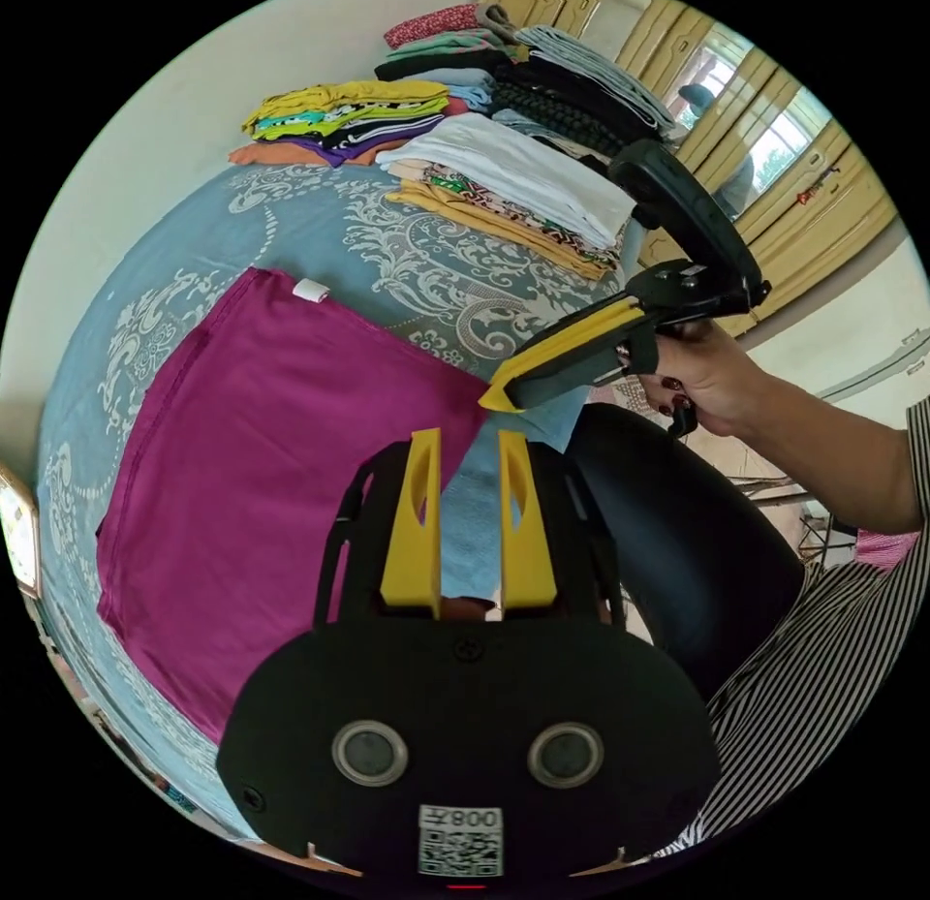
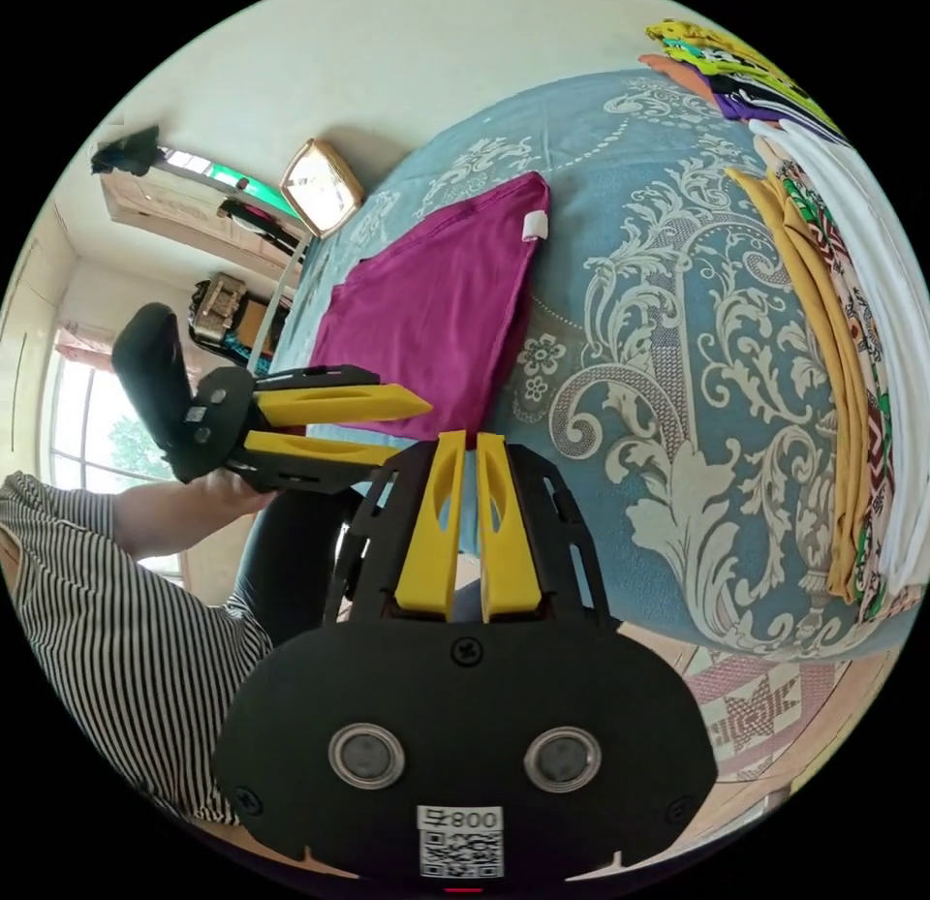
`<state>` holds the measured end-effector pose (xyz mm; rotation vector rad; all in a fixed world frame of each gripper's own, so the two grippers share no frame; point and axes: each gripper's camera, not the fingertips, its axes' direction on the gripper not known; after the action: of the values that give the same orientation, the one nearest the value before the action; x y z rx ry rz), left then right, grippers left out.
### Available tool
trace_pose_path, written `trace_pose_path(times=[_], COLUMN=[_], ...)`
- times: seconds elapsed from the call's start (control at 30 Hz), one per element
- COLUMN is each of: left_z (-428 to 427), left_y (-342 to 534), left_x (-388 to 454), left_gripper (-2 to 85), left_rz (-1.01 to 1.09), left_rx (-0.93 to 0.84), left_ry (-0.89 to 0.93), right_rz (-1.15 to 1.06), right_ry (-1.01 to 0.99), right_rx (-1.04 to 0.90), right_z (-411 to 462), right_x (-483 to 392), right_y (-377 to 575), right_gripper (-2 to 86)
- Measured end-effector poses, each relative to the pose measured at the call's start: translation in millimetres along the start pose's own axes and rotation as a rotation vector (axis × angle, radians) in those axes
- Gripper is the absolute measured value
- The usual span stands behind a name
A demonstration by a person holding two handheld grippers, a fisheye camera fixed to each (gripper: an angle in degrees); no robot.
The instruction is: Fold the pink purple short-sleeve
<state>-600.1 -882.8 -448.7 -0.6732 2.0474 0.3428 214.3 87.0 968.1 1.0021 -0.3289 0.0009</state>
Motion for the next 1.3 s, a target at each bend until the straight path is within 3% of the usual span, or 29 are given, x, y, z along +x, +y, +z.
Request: trace_pose_path(times=[0.13,0.23,0.5,0.93,1.3], left_z=[0.5,-8.5,-42.5,-31.8,-15.4], left_y=[-20.7,-27.4,-11.2,-2.8,34.1], left_x=[18.8,21.8,-19.1,-16.6,-36.2], left_gripper=[8.3,3.3,1.5,1.3,1.2], left_rz=[0.03,-0.022,-0.287,-0.248,-0.237], left_rx=[-0.016,0.012,0.16,0.163,0.182], left_ry=[-0.103,-0.197,-0.021,0.04,0.082], right_rz=[-0.007,-0.042,0.109,0.27,0.257], right_ry=[-0.181,-0.187,-0.258,-0.23,-0.181], right_rx=[0.068,0.083,0.157,0.095,0.034], right_z=[-11.2,-15.2,-19.5,24.6,51.6], right_x=[-6.7,-16.1,30.1,46.5,18.2], right_y=[-13.9,-27.2,-77.6,-204.7,-267.4], right_gripper=[2.2,2.3,6.2,8.5,2.9])
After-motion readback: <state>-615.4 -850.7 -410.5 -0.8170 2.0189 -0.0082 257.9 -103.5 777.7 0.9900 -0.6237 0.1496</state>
